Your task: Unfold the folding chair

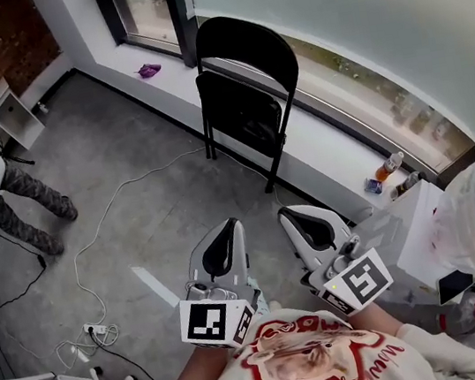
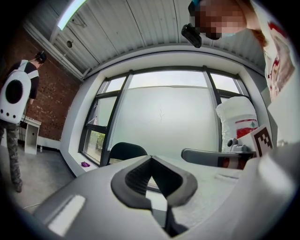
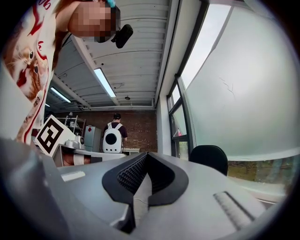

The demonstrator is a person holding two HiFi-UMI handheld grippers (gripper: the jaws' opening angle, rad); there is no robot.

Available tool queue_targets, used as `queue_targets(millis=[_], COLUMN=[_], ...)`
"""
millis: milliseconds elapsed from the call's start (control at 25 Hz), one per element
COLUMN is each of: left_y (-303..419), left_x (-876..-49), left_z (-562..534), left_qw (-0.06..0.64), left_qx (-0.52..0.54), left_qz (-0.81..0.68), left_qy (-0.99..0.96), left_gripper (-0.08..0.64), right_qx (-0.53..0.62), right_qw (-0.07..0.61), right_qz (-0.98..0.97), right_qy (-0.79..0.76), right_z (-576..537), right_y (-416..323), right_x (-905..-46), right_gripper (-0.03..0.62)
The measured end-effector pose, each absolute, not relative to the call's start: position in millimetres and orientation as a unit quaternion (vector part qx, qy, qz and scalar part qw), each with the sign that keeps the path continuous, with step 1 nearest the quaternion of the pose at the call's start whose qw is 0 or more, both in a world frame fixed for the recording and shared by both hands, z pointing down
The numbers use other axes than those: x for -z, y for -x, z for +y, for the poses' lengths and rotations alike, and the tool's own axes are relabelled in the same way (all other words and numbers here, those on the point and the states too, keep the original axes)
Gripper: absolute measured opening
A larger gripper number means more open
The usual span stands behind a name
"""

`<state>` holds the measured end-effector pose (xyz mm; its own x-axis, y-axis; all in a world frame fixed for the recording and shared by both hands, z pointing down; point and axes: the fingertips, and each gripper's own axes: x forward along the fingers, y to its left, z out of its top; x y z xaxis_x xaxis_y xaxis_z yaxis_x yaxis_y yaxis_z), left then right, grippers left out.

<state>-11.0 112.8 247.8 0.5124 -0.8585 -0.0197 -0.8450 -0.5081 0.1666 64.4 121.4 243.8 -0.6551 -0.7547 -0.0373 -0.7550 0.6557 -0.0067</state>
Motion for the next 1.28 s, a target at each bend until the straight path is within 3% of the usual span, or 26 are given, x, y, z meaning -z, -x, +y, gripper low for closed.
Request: queue_targets(millis=[680, 1280], left_y=[38, 56], left_x=[-241, -253], left_z=[-95, -193], left_qw=[0.073, 0.086], left_qx=[0.043, 0.037], left_qz=[-0.457, -0.410], left_qy=[-0.885, -0.907], left_gripper=[0.000, 0.000], right_qx=[0.005, -0.002], right_qw=[0.019, 0.032], right_qz=[0.891, 0.867], right_qy=[0.453, 0.498], right_z=[-74, -166], right_y=[-37, -11], right_x=[-243, -237], right_gripper=[0.023, 0.023])
